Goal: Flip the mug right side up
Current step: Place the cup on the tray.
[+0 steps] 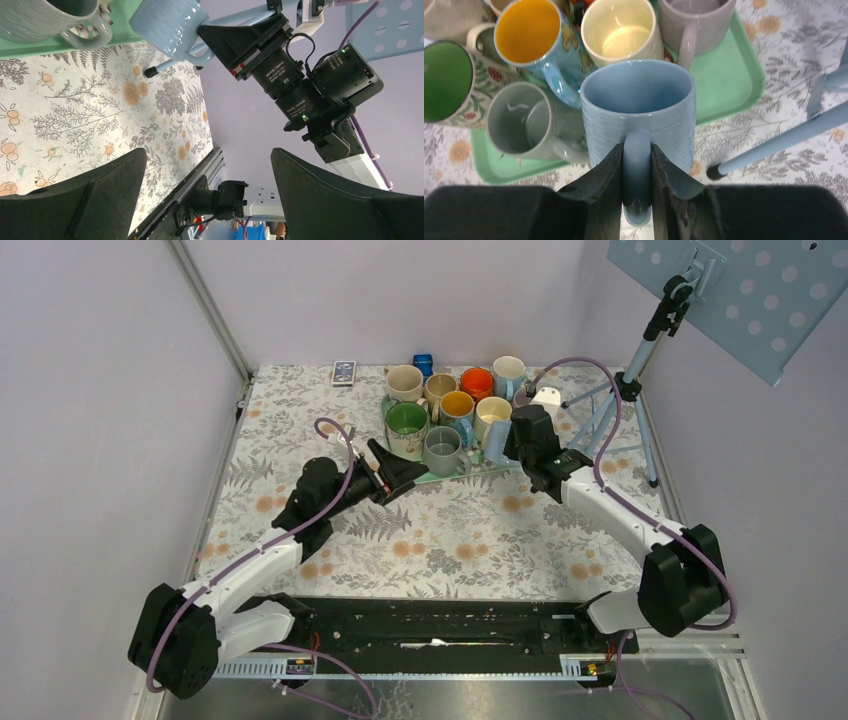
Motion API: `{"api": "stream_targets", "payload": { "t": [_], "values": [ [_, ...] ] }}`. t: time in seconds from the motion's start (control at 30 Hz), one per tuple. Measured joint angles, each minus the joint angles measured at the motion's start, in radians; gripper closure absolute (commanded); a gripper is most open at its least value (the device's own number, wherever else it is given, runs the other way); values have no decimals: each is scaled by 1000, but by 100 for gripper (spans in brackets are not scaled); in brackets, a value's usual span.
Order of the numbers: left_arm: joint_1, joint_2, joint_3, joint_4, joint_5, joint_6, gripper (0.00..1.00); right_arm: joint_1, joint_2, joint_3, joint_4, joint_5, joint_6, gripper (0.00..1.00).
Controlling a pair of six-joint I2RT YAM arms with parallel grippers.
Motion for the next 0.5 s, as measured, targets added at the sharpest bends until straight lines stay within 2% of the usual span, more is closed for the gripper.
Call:
{"api": "stream_targets", "payload": {
  "t": [0.23, 0.5],
  "values": [
    [2, 0, 0, -10, 6, 0, 1, -10, 51, -17, 147, 47, -52, 100],
    [2, -3, 0, -17, 10, 0, 1, -33, 96, -64, 219, 54, -74, 100]
  ]
}}
